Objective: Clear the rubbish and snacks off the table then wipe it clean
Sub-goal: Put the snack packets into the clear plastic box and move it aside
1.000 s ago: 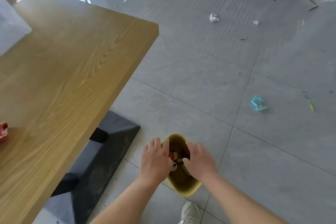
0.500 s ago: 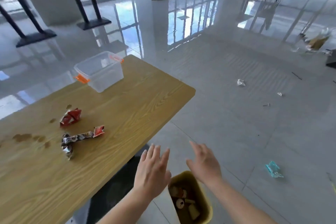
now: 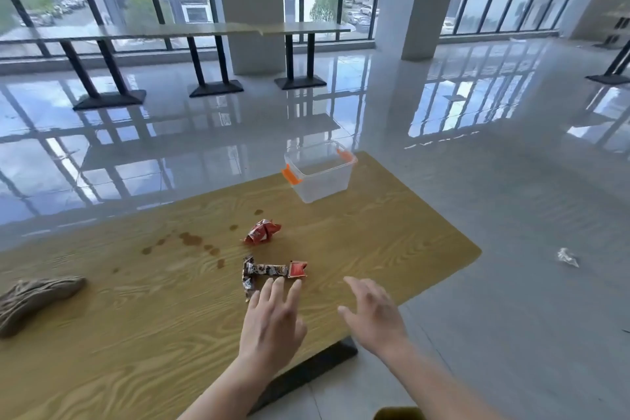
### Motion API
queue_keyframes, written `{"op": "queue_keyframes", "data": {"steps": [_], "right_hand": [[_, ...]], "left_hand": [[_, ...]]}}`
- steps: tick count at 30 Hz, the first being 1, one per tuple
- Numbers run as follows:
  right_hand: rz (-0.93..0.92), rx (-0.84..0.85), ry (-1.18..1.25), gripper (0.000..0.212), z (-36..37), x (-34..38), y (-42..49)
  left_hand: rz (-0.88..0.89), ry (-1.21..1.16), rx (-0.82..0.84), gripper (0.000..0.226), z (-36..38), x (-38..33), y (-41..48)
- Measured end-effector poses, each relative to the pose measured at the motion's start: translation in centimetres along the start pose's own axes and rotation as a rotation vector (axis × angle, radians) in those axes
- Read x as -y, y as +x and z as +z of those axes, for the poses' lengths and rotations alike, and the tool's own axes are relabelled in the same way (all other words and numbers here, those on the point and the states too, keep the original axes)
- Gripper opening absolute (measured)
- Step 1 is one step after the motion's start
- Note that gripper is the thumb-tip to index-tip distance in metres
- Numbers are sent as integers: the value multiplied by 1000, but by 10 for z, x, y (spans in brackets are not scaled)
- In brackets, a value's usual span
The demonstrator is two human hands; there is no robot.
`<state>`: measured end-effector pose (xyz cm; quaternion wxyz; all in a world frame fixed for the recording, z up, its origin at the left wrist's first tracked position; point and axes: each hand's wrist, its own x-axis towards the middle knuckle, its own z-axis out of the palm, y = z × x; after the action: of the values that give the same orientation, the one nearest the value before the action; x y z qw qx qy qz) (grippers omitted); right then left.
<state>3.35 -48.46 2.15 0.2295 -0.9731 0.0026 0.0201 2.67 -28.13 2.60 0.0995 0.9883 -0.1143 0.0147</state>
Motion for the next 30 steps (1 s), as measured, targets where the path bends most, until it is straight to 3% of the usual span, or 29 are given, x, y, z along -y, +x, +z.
{"op": "queue_keyframes", "data": {"steps": [9, 16, 30], "right_hand": [[-53, 121, -24, 55, 46, 76, 77], [-4, 179, -57, 53, 61, 96, 115], [112, 40, -9, 54, -6, 28, 304]], "left_hand": [[-125, -62, 55, 67, 2, 106, 31], [-158, -90, 107, 68, 15, 144, 51], [-171, -118, 9, 63, 8, 106, 237]]}}
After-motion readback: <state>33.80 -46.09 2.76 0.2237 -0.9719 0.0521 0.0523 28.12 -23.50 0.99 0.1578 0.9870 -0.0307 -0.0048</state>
